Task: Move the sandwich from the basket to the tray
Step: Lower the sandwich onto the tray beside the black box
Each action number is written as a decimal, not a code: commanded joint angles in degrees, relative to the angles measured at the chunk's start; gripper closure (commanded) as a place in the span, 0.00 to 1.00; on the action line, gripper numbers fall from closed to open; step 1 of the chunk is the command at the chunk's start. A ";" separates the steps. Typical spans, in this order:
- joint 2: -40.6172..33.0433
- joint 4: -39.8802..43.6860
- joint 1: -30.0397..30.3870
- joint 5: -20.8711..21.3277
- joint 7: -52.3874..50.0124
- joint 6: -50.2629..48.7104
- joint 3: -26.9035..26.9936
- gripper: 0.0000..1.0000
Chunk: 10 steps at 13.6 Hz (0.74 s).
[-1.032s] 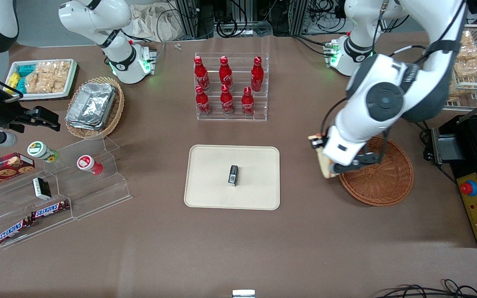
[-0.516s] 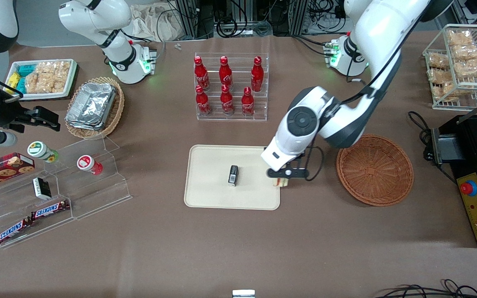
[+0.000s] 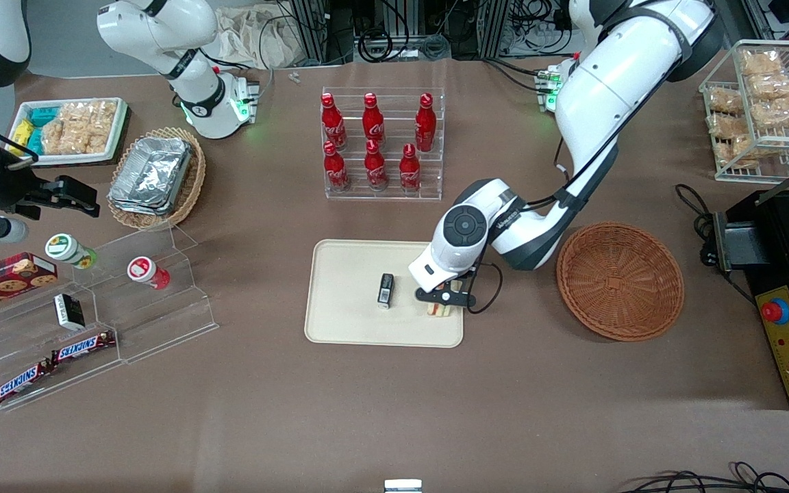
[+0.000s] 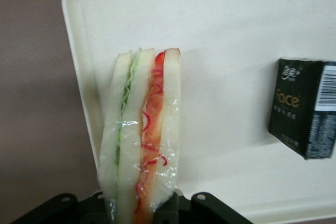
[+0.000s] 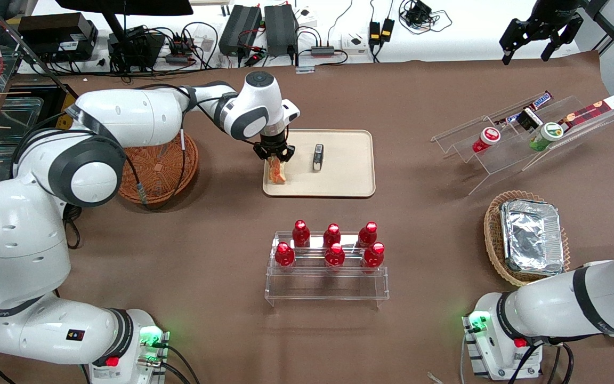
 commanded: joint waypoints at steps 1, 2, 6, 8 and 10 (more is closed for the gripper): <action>1.25 2.14 -0.96 1.55 -0.16 0.40 1.16 0.09; 0.73 2.14 -0.78 1.55 -0.33 0.23 1.16 0.00; -7.77 1.96 -0.52 1.29 -8.76 -5.46 0.98 0.00; -13.05 2.22 1.31 0.41 -8.07 -11.87 0.98 0.00; -17.27 2.49 4.30 -1.07 -6.59 -17.24 0.55 0.00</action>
